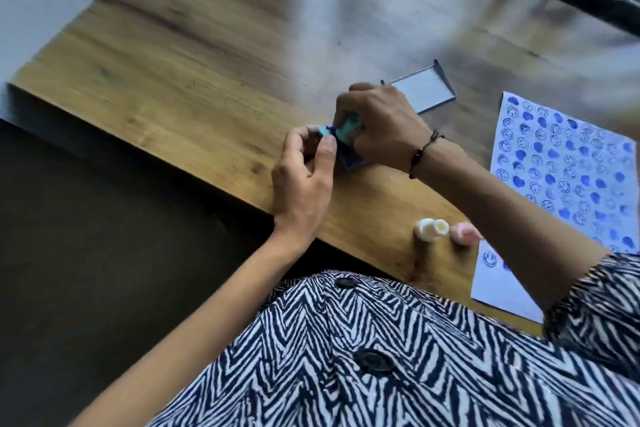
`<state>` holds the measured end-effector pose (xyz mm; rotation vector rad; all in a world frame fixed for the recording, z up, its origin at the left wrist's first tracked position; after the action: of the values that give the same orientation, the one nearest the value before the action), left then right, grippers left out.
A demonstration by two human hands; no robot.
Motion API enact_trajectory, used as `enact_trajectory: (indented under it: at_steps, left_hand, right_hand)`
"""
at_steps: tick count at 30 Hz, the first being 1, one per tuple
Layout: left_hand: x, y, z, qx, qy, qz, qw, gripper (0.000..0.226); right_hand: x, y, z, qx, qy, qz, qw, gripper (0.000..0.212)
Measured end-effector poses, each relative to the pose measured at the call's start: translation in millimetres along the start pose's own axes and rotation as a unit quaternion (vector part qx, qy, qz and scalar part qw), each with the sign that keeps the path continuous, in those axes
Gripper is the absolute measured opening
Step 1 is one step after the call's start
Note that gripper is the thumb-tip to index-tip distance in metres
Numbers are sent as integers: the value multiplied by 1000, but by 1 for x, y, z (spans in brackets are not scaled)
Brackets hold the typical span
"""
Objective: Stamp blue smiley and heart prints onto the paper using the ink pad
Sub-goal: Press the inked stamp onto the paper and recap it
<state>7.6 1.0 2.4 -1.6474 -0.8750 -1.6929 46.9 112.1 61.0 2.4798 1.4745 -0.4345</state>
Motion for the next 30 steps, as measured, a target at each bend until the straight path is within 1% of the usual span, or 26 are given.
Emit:
enact_trajectory:
  at_steps: [3,6,9,12,16,18,23,26,30]
  left_hand:
    - [1,-2,-1,8,-8,10,1000,7]
    - [3,1,-1,19,-30,18,999,11]
    - [1,-1,-1,19,-37,19,999,16]
    - [1,1,-1,19,-46,20,999,18]
    - [1,-1,-1,15,-49,21,998,19]
    - [1,1,-1,14,-56,18,998,20]
    - [1,0,-1,5,-34,3,999,16]
    - [2,1,0,-4,-15,-9,1000,15]
    - [7,4,2,-6,-9,-9,1000,16]
  right_hand:
    - [7,3,-2,38,-4,17,999,23]
    - [9,8,-1,15,-8,27,999,23]
    - [13,9,-5,37,-10,31,999,23]
    - [15,14,-1,26,-8,51,998,24]
    - [18,17,-3,41,-11,65,997,23]
    - [20,20,-2,30,-10,68,997,24]
    - [24,25,-4,35,-7,87,996,20]
    - [23,33,-3,60,-9,92,994,21]
    - [20,40,3,75,-40,133,987,23]
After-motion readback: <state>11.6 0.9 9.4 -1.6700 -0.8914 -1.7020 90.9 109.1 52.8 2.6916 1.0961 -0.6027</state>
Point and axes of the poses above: each hand's wrist, its own y-axis away from the middle knuckle, its own z-axis out of the palm, x = y × z, the point moved 4 cm from there along -y, towards the middle knuckle
